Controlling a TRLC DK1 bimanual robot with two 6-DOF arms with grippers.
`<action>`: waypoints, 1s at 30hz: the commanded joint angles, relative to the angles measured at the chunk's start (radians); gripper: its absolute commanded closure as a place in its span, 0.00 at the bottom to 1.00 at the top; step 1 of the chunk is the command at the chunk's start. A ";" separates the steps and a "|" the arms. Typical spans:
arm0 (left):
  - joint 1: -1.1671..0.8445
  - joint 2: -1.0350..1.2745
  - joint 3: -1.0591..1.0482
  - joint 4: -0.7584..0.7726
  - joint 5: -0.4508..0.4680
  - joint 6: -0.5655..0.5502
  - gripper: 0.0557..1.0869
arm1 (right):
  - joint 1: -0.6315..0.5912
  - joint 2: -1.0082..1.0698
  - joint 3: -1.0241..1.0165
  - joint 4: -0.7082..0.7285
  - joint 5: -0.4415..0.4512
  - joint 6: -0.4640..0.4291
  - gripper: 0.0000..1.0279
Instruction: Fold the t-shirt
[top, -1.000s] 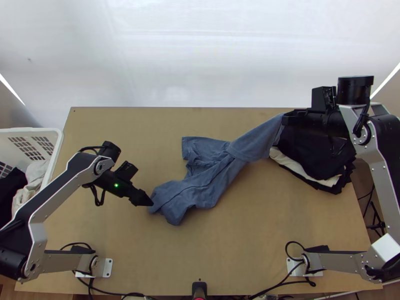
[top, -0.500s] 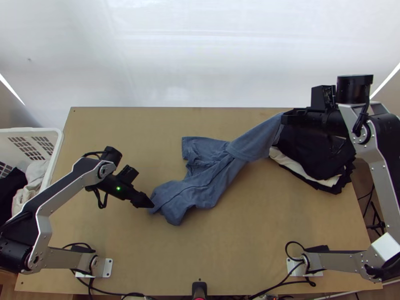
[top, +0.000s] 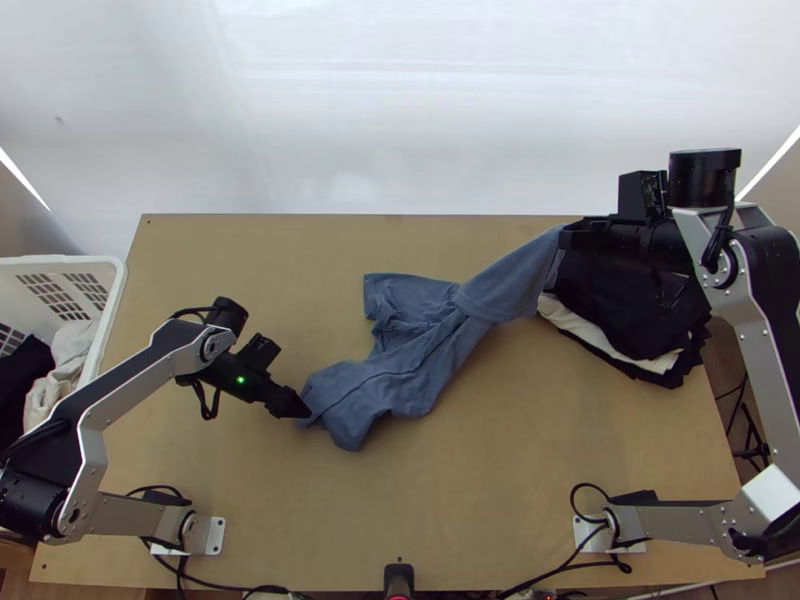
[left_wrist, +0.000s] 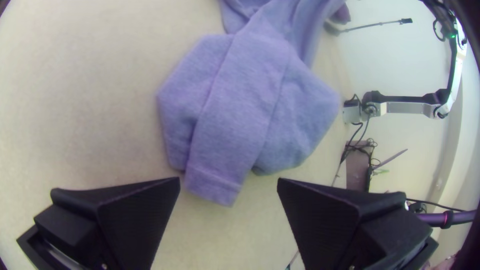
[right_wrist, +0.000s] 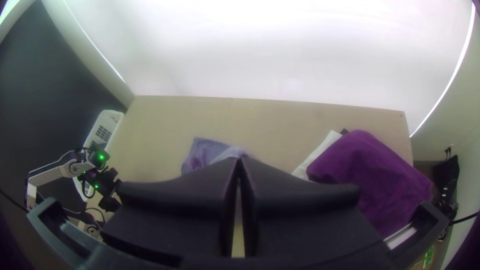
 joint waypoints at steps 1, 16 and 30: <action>-0.011 0.018 -0.005 0.010 0.000 -0.005 0.08 | -0.001 -0.001 -0.002 0.000 0.000 0.001 0.97; -0.045 0.032 -0.020 0.044 0.000 -0.021 0.27 | -0.004 -0.001 0.005 0.000 0.001 -0.002 0.97; -0.045 0.038 -0.030 0.063 -0.008 -0.041 0.59 | -0.007 -0.002 0.002 0.000 0.001 -0.005 0.97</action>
